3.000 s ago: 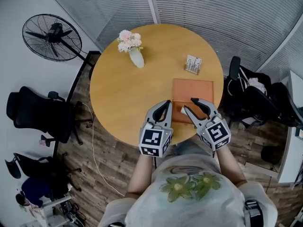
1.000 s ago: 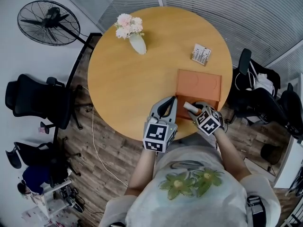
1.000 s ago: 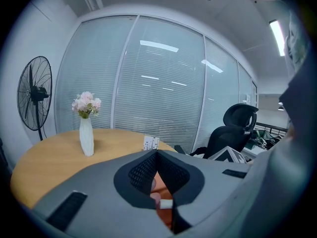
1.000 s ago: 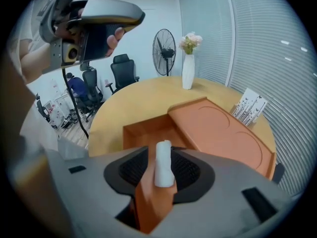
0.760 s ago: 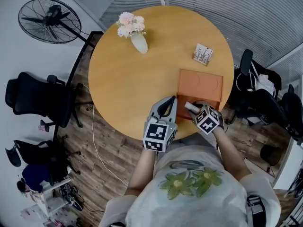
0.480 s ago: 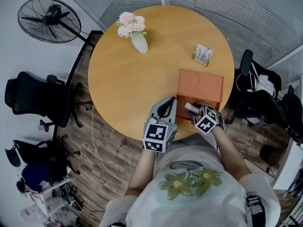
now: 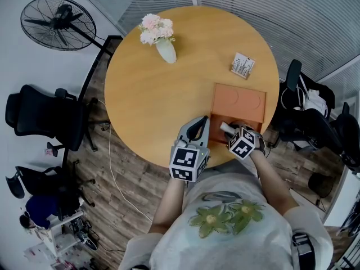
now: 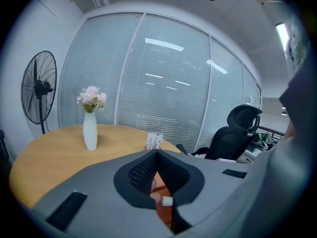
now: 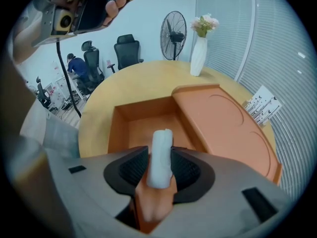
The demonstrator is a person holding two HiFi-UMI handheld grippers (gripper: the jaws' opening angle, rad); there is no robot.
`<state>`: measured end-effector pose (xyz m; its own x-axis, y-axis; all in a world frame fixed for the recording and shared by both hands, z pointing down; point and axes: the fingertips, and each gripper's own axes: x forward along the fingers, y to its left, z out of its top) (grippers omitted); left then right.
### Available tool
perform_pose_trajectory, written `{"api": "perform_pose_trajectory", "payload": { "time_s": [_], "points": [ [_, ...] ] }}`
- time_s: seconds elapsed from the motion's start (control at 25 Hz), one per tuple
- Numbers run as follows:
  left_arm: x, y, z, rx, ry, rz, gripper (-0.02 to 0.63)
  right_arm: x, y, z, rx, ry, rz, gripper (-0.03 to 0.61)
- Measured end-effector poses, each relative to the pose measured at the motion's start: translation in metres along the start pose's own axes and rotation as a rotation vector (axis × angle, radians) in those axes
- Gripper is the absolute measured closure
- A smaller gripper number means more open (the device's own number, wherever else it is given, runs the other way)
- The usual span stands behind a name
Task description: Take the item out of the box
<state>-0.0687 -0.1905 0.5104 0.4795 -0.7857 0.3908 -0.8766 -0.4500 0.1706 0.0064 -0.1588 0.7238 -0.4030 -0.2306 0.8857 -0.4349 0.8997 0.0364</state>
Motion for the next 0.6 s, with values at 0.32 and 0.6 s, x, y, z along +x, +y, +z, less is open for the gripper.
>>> {"api": "perform_pose_trajectory", "payload": {
  "time_s": [0.32,0.6],
  "points": [
    [0.0040,0.0022,-0.0020,-0.005,0.007,-0.002,0.614,0.0058,-0.0012,-0.0076,-0.003,0.036,0.002,0.431],
    [0.0085,0.0034,-0.0051,-0.006,0.013,-0.006,0.614,0.0078,-0.0016,-0.0077,0.007,0.031,0.015,0.434]
  ]
}}
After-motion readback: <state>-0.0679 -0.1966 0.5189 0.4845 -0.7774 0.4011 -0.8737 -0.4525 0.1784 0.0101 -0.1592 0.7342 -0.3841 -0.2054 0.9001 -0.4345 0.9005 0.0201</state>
